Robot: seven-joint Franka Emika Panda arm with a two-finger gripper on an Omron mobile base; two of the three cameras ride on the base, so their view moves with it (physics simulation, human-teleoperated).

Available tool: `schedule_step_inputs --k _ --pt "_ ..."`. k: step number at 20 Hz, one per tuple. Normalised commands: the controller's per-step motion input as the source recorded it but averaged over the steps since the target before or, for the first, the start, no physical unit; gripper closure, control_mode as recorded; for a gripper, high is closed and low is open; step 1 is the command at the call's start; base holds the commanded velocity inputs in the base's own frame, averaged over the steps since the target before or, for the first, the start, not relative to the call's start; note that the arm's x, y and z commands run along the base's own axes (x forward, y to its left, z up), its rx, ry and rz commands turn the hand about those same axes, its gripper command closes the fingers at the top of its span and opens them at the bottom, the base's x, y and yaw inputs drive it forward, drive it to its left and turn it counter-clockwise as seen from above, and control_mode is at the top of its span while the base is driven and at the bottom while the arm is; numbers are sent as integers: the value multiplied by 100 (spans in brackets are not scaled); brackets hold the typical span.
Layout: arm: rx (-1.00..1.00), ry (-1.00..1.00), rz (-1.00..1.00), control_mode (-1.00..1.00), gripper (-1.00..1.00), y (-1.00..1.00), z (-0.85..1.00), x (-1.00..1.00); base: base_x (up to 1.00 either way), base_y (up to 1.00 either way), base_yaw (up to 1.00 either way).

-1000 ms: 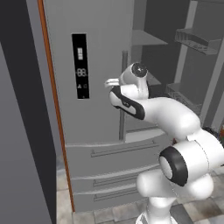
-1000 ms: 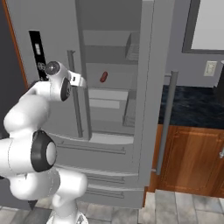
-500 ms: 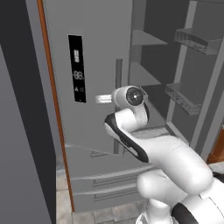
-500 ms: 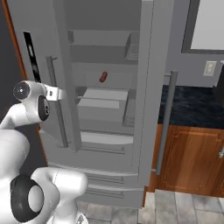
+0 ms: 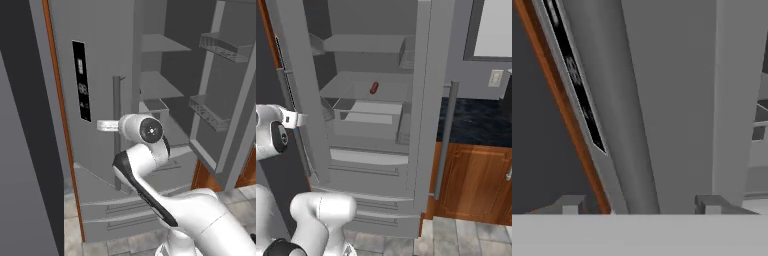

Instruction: Move the hot dog bun to the plate on the dining table and place the condiment next to that plate. Then navigate to the fridge and take the sausage and place it on the plate as well.

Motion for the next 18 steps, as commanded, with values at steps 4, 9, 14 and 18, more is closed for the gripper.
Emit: schedule_step_inputs --k 4,9,14,18 --pt "46 0 0 -100 -100 -32 43 -96 0 0 0" --pt "54 1 0 -100 -100 -63 54 -80 0 0 0" --pt "52 8 6 -100 -100 -86 34 -12 0 0 0" --pt "45 13 16 -100 -100 -68 7 47 0 0 0"
